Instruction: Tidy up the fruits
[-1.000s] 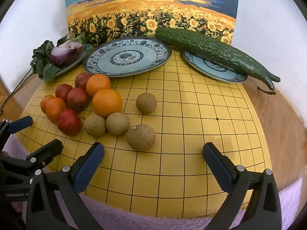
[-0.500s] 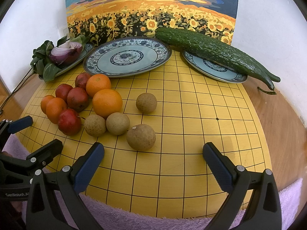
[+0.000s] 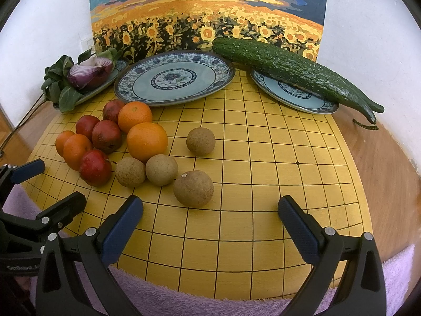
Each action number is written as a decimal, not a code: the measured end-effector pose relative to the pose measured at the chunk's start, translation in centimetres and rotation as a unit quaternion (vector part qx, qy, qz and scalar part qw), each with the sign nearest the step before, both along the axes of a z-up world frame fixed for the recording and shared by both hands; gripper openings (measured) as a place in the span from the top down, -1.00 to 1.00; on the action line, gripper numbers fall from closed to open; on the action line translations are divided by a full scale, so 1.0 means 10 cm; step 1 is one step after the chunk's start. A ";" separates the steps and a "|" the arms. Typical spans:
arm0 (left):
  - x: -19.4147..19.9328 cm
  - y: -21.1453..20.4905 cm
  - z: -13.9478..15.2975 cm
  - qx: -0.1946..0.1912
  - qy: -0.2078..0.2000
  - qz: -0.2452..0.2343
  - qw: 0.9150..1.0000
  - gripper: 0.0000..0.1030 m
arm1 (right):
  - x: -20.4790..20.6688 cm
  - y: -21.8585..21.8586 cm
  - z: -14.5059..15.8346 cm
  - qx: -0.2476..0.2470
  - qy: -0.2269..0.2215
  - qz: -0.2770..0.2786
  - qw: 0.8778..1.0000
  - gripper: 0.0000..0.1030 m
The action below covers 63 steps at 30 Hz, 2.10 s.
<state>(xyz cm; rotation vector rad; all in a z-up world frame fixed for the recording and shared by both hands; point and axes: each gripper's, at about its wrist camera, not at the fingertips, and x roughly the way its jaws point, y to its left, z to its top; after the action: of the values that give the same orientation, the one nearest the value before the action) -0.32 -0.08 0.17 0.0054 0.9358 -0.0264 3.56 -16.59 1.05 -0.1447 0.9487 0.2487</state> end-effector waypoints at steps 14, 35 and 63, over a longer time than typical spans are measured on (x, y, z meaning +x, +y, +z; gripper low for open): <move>-0.34 0.09 0.48 -0.027 -0.045 -0.019 0.998 -0.97 | -0.15 -0.25 0.31 0.087 -0.024 0.044 0.995 -0.58; -0.25 0.32 0.71 -0.071 -0.058 -0.044 0.995 -0.58 | -0.39 0.13 0.83 0.112 -0.078 0.170 0.976 0.51; 0.17 0.06 0.32 -0.088 -0.014 -0.114 0.989 0.09 | 0.12 0.12 0.47 0.077 -0.014 0.167 0.983 0.49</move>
<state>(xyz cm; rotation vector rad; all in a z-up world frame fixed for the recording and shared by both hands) 1.42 0.57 3.40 -0.0517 0.8975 -0.3195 4.81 -15.38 5.71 -0.1635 0.8708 0.6270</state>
